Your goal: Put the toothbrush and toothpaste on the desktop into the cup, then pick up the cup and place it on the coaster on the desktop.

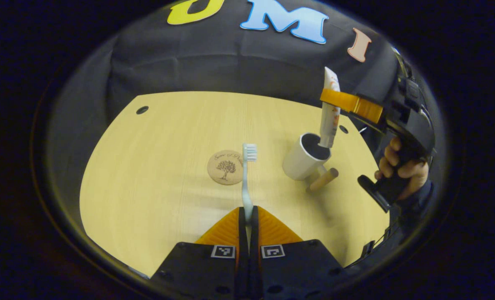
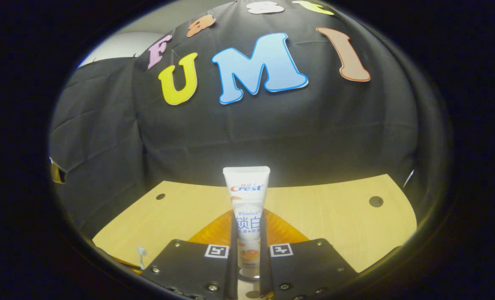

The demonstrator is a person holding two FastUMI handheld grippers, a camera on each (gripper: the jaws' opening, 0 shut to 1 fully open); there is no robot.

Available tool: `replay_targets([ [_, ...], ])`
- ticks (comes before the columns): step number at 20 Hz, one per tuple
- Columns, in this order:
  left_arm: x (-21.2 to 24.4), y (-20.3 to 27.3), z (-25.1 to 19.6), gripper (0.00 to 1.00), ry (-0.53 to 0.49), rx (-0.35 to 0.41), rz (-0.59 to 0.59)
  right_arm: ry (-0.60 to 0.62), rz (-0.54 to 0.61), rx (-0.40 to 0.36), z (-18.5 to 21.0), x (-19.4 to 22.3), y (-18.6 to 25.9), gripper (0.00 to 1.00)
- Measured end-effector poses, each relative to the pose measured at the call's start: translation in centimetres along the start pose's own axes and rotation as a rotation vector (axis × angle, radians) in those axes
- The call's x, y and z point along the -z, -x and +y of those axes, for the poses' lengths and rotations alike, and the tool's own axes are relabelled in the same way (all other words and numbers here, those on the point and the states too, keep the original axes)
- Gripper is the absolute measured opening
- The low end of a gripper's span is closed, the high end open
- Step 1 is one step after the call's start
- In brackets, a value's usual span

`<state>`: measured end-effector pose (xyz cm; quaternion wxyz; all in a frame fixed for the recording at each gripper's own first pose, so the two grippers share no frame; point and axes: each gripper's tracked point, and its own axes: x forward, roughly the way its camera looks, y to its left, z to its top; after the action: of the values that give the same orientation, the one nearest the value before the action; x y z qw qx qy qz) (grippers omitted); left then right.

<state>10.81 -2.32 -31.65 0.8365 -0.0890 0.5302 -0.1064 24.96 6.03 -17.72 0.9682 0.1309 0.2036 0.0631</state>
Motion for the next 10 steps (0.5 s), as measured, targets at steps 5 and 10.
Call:
replay_targets([
  [5,-3.5,1.4,0.8,0.08,0.009,-0.006,-0.053,0.009,0.042,0.007,0.0,3.1,-0.9,0.21],
  [10,-6.8,2.6,0.3,0.08,0.005,-0.006,-0.111,0.046,0.077,0.043,-0.5,5.3,-0.9,0.21],
])
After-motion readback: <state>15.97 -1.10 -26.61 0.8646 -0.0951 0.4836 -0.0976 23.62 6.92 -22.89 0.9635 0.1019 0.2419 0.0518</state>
